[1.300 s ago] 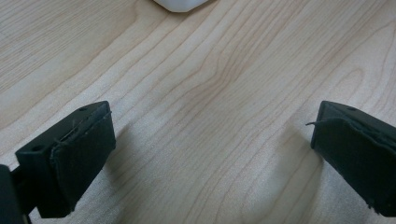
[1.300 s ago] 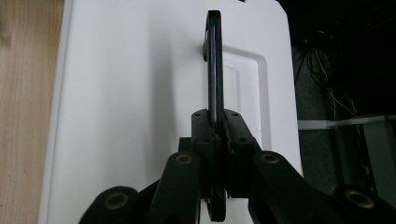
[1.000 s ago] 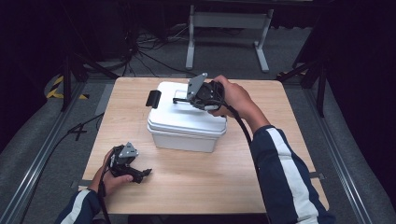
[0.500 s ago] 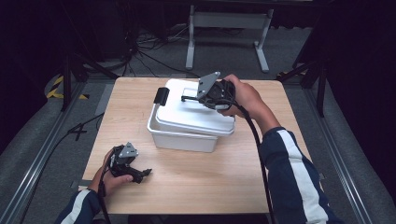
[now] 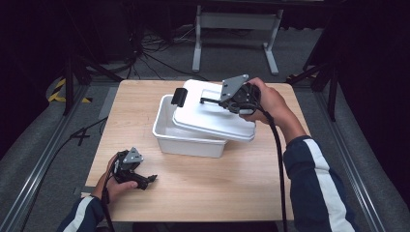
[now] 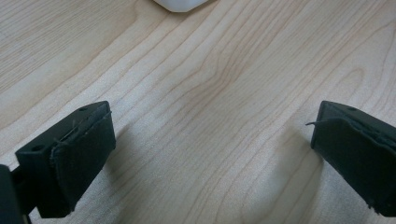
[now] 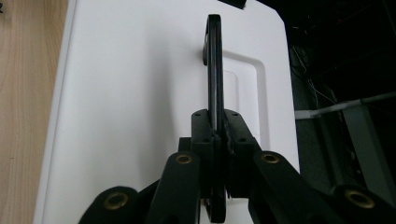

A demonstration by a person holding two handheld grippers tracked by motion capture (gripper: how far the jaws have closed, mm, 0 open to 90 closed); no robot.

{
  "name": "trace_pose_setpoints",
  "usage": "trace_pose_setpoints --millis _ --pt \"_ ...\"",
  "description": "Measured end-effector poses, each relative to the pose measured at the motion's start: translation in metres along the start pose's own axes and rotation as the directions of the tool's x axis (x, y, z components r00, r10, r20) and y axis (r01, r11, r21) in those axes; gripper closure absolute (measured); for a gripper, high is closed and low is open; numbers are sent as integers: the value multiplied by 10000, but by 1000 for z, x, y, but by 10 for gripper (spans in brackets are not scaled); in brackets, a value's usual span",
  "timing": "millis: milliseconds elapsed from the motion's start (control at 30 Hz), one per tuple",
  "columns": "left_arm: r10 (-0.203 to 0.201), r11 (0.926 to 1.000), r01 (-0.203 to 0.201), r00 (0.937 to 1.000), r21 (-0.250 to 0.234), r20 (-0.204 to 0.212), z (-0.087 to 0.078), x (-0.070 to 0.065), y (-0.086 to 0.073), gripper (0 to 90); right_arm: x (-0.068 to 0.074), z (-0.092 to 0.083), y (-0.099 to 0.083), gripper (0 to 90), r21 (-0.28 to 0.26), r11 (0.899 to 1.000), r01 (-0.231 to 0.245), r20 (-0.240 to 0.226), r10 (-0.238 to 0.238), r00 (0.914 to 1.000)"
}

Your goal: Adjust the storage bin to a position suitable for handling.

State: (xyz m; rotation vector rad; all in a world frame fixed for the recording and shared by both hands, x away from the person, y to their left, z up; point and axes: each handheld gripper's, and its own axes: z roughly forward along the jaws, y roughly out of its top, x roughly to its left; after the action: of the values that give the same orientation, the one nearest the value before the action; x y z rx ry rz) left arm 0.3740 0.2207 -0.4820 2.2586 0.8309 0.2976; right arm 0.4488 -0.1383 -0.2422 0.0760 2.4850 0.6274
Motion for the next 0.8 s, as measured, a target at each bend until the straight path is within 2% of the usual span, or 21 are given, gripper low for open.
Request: trace_pose_setpoints --millis 400,600,800 --pt "9 10000 -9 10000 2 -2 0 0 0 3 -4 -21 -34 850 95 9980 -627 369 623 9974" --pt "8 10000 -8 10000 5 0 0 0 0 3 -6 -28 -48 850 161 9970 -756 492 747 9960" --pt "7 10000 -7 10000 5 1 0 0 0 2 -7 -37 -67 850 196 9938 -1095 677 1080 9918"
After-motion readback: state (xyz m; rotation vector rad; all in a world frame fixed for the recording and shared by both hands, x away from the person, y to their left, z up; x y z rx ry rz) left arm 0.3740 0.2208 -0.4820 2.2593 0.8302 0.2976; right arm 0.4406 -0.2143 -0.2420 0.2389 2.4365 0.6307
